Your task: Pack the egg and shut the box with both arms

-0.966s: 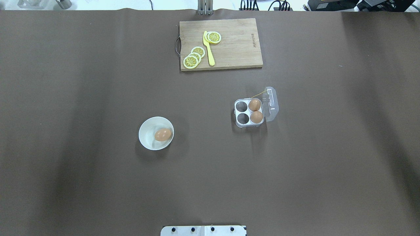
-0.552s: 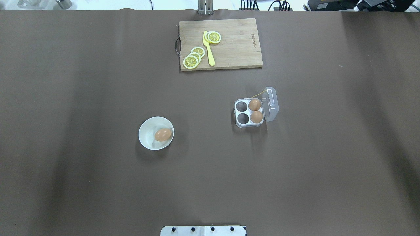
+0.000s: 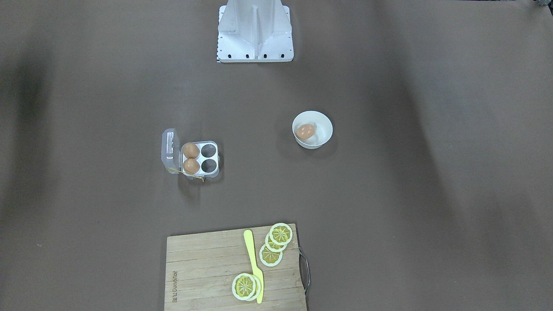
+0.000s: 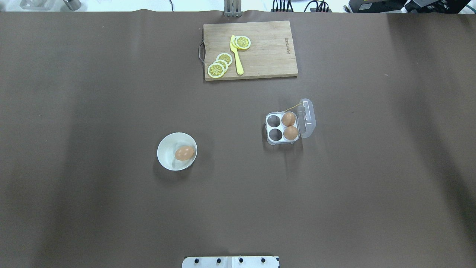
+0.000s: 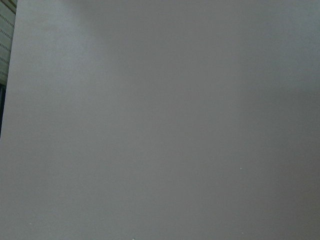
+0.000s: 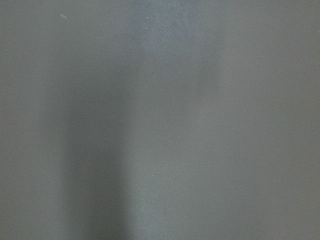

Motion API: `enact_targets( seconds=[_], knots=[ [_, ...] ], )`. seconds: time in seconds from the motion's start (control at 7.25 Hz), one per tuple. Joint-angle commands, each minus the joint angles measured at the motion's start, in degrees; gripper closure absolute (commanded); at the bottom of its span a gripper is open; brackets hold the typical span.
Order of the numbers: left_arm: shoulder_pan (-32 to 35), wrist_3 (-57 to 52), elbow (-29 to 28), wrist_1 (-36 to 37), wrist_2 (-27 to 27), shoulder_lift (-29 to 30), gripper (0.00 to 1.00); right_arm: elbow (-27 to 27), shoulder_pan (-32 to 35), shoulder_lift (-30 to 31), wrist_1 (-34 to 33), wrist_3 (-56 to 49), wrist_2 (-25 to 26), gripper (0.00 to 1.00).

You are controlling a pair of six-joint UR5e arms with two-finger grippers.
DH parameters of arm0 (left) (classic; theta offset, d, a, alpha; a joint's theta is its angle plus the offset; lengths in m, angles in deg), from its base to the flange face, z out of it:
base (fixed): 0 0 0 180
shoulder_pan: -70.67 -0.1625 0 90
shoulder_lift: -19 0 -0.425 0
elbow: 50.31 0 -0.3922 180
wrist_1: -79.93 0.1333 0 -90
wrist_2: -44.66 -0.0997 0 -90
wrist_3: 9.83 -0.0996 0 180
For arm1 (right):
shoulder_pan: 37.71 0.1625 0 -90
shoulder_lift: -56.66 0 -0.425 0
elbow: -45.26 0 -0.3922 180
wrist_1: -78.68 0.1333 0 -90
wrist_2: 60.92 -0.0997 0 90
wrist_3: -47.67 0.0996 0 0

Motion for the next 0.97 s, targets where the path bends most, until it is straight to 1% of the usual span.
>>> enact_targets(
  seconds=[0.0,0.14,0.28,0.55,0.83],
  knots=[
    [-2.4,0.4,0.6,0.0,0.1,1.6,0.02,0.0,-0.1,0.0,0.0,0.0,0.0,0.00],
    [-3.9,1.0,1.6,1.1,2.3,2.7,0.02,0.0,-0.1,0.0,0.0,0.0,0.0,0.00],
    [-6.5,6.5,3.8,2.0,3.6,4.6,0.02,0.0,-0.1,0.0,0.0,0.0,0.0,0.00],
    [-13.4,15.5,9.5,2.0,3.7,6.2,0.02,0.0,-0.1,0.1,0.0,0.0,-0.1,0.00],
    [-19.5,16.6,14.1,2.0,3.8,7.8,0.02,0.0,-0.2,0.0,0.2,-0.1,-0.3,0.00]
  ],
)
